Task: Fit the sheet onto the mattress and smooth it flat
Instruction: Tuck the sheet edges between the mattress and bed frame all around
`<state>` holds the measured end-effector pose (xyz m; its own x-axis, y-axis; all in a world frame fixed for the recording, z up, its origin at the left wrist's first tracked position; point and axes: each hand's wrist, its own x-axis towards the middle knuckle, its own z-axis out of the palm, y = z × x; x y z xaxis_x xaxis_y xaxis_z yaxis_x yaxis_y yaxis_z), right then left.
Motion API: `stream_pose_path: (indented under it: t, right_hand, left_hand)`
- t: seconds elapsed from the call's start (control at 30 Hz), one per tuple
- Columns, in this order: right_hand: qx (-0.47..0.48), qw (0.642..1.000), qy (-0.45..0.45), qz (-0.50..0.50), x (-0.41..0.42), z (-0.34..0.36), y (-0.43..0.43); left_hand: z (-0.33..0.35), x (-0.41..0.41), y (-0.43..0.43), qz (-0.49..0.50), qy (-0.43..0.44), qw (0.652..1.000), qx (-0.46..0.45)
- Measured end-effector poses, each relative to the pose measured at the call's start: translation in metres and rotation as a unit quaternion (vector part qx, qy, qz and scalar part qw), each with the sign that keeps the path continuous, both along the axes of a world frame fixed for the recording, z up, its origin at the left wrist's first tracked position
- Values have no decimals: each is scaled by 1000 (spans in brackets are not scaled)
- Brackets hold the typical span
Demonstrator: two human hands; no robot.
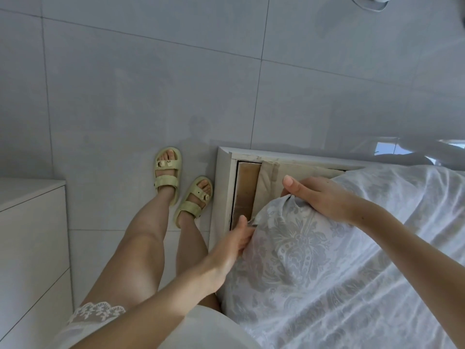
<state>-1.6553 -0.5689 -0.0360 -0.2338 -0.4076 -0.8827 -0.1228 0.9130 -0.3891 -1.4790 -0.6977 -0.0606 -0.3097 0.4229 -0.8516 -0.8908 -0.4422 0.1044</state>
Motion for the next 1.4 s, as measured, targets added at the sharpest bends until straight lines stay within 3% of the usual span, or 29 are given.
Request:
stream_pose_path:
  t: [0.17,0.4,0.5,0.6,0.7,0.77,0.87,0.93,1.03,1.13,1.2,1.27,1.4]
  right_hand:
    - [0,999,44,-1,3,-2,2]
    - [50,997,55,-9,-1,-35,-25]
    - [88,993,75,-5,-5,-68,-42]
    - [116,991,71,-9,-11,-95,-57]
    - [119,990,79,-12,-10,-108,-53]
    - [121,989,88,-11,-8,-113,-53]
    - [106,983,145,-43,-7,-112,-55]
    - [80,960,252,-92,-3,-104,-49]
    - [71,920,375,-89,9,-87,-23]
    - [60,946,313,-50,18,-86,-8]
    - [49,968,212,-127,5,-90,-4]
    - [44,955,158,-246,-16,-83,9]
    - [113,895,346,-260,-59,-65,76]
  left_hand:
    - [-19,-7,13,16,-58,995,84]
    - [-60,-21,4,29,-82,993,79]
    - [-81,-41,-18,1,-55,997,47]
    - [-103,-60,-41,-91,-13,996,14]
    - [-103,-75,-56,-175,-17,978,-108]
    - [-97,-83,-64,-162,37,959,-230]
    - [-69,-94,-60,-156,255,902,-310]
    - [-59,-94,-41,-228,375,835,-331]
    - [-69,-88,-23,-318,447,733,-403]
    - [-79,-97,-22,-344,436,705,-441]
    - [-81,-112,-21,-376,429,679,-461]
    - [-82,-129,-14,-381,450,648,-482]
    - [-84,-162,24,-356,493,663,-436]
